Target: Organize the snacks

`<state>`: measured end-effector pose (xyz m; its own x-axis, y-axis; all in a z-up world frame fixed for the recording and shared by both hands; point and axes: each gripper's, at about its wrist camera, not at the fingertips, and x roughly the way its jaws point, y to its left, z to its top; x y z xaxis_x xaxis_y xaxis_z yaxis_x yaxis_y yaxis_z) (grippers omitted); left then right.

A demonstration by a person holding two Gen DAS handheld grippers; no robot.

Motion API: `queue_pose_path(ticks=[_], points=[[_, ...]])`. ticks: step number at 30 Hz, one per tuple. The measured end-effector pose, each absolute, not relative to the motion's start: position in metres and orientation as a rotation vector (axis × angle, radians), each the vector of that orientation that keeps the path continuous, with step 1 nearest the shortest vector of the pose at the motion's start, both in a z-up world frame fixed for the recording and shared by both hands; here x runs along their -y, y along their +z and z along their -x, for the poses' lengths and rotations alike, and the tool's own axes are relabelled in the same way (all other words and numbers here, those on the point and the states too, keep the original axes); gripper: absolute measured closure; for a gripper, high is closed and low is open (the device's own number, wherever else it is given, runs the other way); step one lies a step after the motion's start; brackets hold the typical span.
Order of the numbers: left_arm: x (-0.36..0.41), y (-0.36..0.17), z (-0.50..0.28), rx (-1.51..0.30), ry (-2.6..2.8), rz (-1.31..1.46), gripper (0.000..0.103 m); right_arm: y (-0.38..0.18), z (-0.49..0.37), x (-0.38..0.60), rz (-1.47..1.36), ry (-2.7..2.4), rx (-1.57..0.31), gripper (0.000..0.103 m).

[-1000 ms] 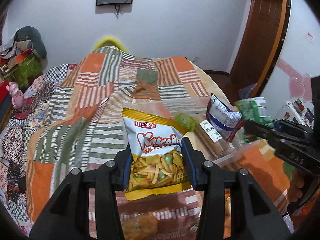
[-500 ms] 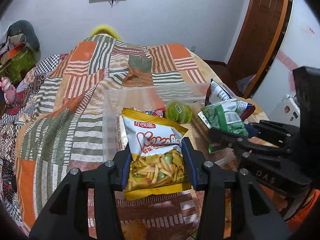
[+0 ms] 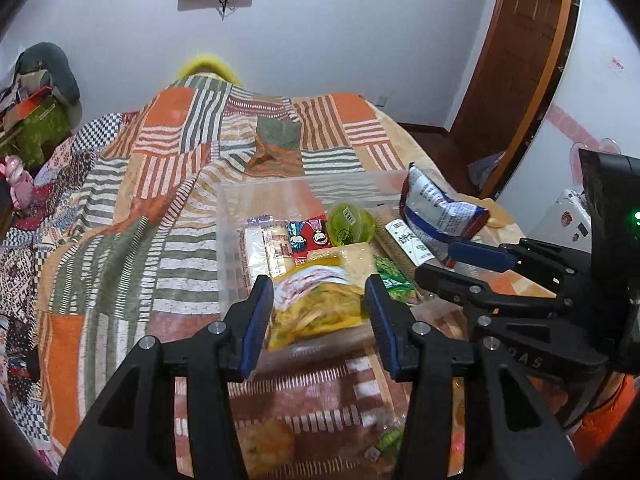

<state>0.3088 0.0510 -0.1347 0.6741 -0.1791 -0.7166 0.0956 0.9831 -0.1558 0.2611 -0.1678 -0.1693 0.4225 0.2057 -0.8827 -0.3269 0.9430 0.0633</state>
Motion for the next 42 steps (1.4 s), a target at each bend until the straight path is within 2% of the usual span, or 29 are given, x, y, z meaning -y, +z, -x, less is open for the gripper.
queue_pose_path(ticks=[12, 25, 31, 34, 42], points=[[-0.073, -0.117, -0.254, -0.802, -0.106, 0.08, 0.037, -0.141, -0.215, 0.184, 0.134, 0.32, -1.042, 0.049], [-0.094, -0.172, -0.219, -0.945, -0.067, 0.096, 0.033, -0.176, -0.178, 0.198, 0.089, 0.288, -1.188, 0.048], [-0.093, -0.197, -0.225, -0.977, -0.048, 0.068, 0.03, -0.191, -0.169, 0.188, 0.091, 0.308, -1.245, 0.048], [-0.095, -0.205, -0.231, -0.996, -0.069, 0.098, 0.029, -0.192, -0.171, 0.182, 0.088, 0.325, -1.247, 0.045], [-0.092, -0.221, -0.239, -1.022, -0.093, 0.101, 0.029, -0.21, -0.174, 0.162, 0.114, 0.358, -1.278, 0.045]])
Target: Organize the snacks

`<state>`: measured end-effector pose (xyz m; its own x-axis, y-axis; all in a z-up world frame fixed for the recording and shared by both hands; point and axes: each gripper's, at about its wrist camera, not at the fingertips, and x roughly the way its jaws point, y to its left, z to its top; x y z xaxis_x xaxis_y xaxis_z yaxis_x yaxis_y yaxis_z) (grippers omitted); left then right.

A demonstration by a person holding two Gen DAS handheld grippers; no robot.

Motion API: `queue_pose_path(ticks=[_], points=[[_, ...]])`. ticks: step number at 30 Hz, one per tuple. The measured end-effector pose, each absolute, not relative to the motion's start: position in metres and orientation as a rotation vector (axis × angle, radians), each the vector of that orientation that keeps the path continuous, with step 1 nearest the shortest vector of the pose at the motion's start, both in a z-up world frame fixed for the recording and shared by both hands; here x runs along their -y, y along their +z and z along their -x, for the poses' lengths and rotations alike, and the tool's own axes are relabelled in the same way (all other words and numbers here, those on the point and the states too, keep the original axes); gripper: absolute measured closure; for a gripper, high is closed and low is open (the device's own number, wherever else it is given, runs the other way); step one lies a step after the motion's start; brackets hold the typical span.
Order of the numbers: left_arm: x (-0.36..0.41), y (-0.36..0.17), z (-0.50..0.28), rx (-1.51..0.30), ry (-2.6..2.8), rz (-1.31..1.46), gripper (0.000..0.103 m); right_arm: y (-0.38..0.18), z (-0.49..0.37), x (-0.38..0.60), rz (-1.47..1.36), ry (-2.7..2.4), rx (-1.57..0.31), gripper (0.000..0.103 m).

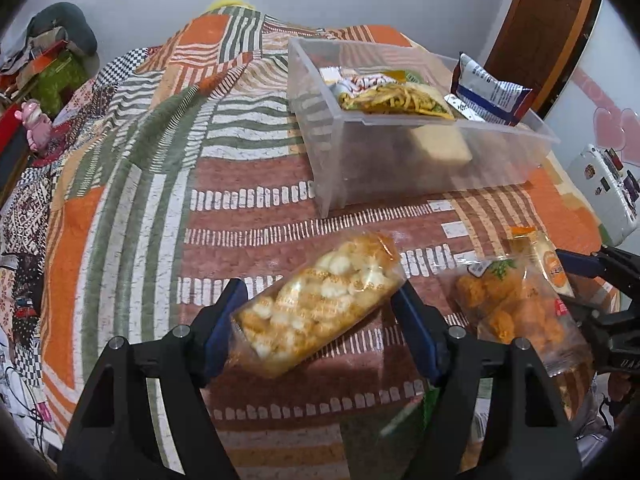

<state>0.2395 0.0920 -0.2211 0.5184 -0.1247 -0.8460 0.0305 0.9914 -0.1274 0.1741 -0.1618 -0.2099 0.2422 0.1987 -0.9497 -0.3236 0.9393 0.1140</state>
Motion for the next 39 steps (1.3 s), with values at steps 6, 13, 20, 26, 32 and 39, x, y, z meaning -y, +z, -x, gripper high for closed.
queue_pose_path(ticks=[6, 13, 20, 26, 32, 39], points=[[-0.088, -0.226, -0.242, -1.016, -0.117, 0.118, 0.033, -0.214, -0.172, 0.156, 0.159, 0.35, -1.259, 0.045], [-0.078, -0.22, -0.237, -0.985, -0.131, 0.105, 0.039, -0.212, -0.172, 0.164, 0.163, 0.321, -1.246, 0.066], [-0.067, -0.211, -0.231, -0.957, -0.133, 0.085, 0.039, -0.203, -0.171, 0.182, 0.14, 0.277, -1.219, 0.069], [-0.071, -0.192, -0.226, -0.925, -0.126, 0.087, 0.04, -0.185, -0.17, 0.194, 0.125, 0.26, -1.172, 0.07], [-0.073, -0.164, -0.224, -0.863, -0.12, 0.09, 0.04, -0.162, -0.178, 0.196, 0.119, 0.255, -1.099, 0.07], [-0.074, -0.132, -0.236, -0.787, -0.113, 0.093, 0.04, -0.141, -0.195, 0.191, 0.127, 0.263, -1.017, 0.07]])
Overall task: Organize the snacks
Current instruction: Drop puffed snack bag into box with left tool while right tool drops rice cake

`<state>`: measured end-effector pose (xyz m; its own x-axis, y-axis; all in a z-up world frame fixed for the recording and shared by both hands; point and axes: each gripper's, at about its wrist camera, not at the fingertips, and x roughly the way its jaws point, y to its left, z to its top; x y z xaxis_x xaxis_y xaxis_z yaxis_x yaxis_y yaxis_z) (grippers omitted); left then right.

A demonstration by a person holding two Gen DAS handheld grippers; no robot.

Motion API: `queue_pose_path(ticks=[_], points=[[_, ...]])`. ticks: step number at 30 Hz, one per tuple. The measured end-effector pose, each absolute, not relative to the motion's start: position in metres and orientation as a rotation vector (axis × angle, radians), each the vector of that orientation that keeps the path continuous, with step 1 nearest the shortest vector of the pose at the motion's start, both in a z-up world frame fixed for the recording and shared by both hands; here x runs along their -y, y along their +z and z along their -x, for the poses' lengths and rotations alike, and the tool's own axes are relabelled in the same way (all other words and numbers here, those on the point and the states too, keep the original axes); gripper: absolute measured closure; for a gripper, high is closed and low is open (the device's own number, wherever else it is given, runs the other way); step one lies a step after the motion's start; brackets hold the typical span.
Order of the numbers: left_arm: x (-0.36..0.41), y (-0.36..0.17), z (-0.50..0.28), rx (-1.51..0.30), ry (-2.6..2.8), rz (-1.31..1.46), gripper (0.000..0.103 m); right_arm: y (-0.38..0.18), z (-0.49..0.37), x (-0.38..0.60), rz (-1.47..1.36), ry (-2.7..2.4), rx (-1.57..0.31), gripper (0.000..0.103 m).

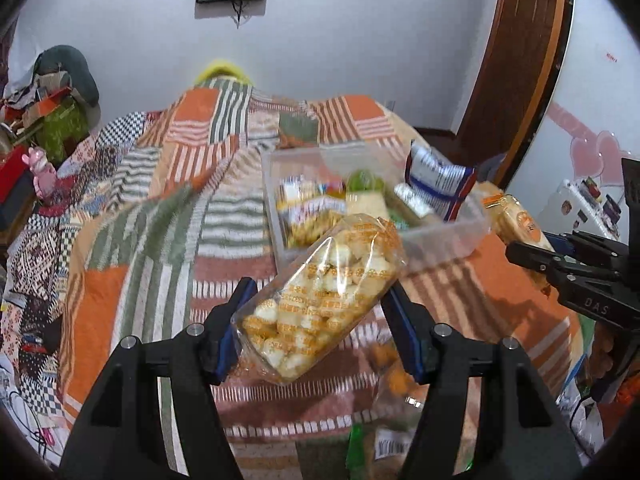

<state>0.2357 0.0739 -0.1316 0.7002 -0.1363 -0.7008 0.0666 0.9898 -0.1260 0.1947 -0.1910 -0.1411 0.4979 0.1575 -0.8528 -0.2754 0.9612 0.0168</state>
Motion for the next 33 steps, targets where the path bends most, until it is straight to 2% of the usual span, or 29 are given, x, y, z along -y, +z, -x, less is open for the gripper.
queue_pose_path(ticks=[16, 33], points=[[-0.067, -0.11, -0.287, -0.73, -0.133, 0.087, 0.04, -0.14, -0.244, 0.171, 0.137, 0.278, -0.953, 0.07], [-0.068, -0.139, -0.368, -0.79, -0.084, 0.12, 0.04, -0.18, -0.287, 0.159, 0.124, 0.302, -1.044, 0.07]])
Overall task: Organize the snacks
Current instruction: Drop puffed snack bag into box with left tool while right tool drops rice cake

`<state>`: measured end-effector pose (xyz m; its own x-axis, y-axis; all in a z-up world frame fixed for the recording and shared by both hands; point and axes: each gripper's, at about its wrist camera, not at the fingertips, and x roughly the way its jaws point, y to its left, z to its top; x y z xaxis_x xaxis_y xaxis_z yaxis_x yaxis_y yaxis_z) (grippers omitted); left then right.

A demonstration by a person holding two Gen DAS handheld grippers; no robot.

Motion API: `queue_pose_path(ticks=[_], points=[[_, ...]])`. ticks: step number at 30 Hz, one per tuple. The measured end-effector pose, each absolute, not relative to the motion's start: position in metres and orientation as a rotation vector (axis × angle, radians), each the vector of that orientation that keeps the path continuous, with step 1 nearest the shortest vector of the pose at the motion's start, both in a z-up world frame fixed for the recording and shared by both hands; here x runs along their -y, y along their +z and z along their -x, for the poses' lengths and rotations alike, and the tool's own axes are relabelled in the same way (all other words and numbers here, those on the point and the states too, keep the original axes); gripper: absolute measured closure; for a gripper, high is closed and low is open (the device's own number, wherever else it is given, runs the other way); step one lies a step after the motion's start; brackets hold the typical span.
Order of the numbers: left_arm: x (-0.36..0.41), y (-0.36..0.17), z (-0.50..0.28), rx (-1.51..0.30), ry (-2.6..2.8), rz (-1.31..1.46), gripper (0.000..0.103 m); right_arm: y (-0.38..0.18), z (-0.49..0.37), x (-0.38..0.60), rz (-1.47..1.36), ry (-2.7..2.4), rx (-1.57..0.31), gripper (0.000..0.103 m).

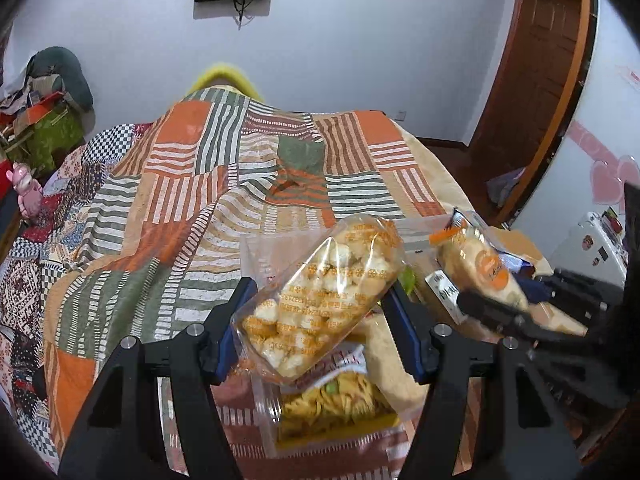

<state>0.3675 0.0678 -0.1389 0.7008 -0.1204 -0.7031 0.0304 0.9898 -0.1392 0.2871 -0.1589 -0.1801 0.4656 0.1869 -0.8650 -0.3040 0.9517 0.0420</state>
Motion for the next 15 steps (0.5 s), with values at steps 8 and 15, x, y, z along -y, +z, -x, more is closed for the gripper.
queue_pose_path(ticks=[8, 15], points=[[-0.066, -0.151, -0.376, -0.821, -0.09, 0.129, 0.039, -0.192, -0.288, 0.161, 0.135, 0.303, -1.091, 0.069], [-0.064, -0.138, -0.364, -0.801, -0.1, 0.121, 0.03, -0.179, -0.279, 0.165, 0.143, 0.293, -1.068, 0.05]])
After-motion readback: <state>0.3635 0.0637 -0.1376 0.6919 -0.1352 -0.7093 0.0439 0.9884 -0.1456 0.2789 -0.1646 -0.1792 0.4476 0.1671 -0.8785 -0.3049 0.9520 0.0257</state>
